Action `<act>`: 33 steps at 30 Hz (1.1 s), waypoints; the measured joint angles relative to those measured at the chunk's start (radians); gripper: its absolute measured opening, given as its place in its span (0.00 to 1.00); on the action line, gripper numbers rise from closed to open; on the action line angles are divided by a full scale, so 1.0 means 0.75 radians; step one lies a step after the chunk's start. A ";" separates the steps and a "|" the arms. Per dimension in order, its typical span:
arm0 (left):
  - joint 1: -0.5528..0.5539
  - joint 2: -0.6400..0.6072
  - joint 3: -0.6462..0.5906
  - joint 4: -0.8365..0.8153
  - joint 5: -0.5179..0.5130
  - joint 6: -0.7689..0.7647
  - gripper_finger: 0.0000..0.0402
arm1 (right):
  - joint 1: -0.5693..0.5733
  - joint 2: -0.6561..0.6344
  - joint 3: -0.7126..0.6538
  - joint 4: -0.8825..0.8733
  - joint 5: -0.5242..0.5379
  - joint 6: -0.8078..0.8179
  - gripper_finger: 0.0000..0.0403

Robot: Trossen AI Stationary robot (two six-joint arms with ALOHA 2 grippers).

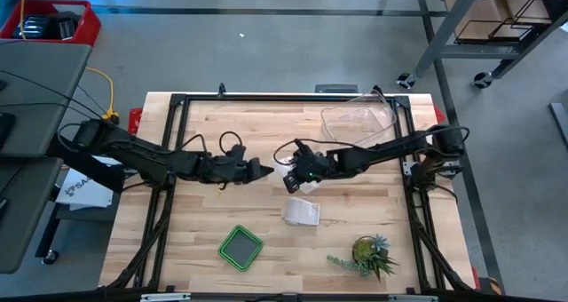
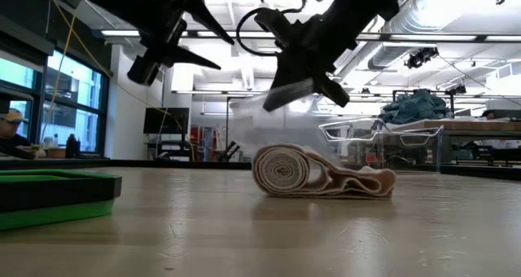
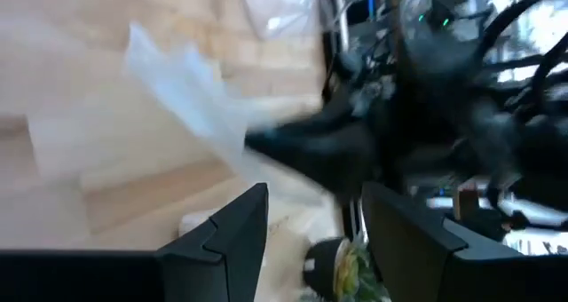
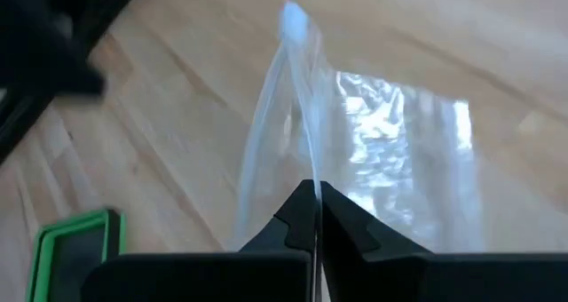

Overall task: Roll bandage
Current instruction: Put the rolled white bandage into the transparent zip bag

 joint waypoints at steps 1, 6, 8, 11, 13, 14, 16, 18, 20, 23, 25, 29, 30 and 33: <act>0.000 0.013 0.001 0.000 0.014 -0.018 0.44 | -0.002 0.000 0.003 0.006 0.007 -0.003 0.00; -0.004 0.081 0.002 -0.019 0.054 -0.176 0.44 | -0.013 0.005 0.066 -0.046 0.037 -0.082 0.00; -0.001 0.103 0.002 -0.015 0.006 -0.251 0.44 | -0.012 0.011 0.106 -0.069 0.070 -0.128 0.00; 0.002 0.108 0.002 -0.005 -0.087 -0.334 0.44 | -0.013 0.042 0.169 -0.135 0.120 -0.170 0.00; 0.001 0.108 0.002 -0.003 -0.112 -0.372 0.44 | -0.012 0.065 0.214 -0.192 0.163 -0.213 0.00; 0.001 0.109 0.002 0.001 -0.120 -0.384 0.44 | -0.009 0.073 0.235 -0.210 0.183 -0.236 0.00; 0.001 0.109 0.002 0.029 -0.140 -0.406 0.44 | -0.009 0.090 0.276 -0.220 0.206 -0.278 0.00; 0.001 0.108 0.002 0.043 -0.151 -0.409 0.44 | -0.009 0.108 0.309 -0.227 0.208 -0.312 0.00; 0.007 0.109 0.002 0.036 -0.162 -0.409 0.44 | -0.009 0.129 0.343 -0.236 0.218 -0.346 0.00; 0.015 0.109 0.002 0.035 -0.208 -0.408 0.44 | -0.007 0.152 0.392 -0.285 0.230 -0.367 0.00; 0.015 0.109 0.002 0.017 -0.225 -0.411 0.44 | -0.006 0.157 0.412 -0.343 0.249 -0.371 0.00; 0.015 0.109 0.002 0.009 -0.234 -0.416 0.44 | 0.000 0.156 0.422 -0.357 0.289 -0.413 0.00; 0.015 0.109 0.002 -0.002 -0.234 -0.416 0.44 | 0.003 0.155 0.422 -0.360 0.312 -0.417 0.00; 0.008 0.109 0.002 -0.007 -0.226 -0.417 0.44 | 0.007 0.132 0.422 -0.360 0.299 -0.418 0.00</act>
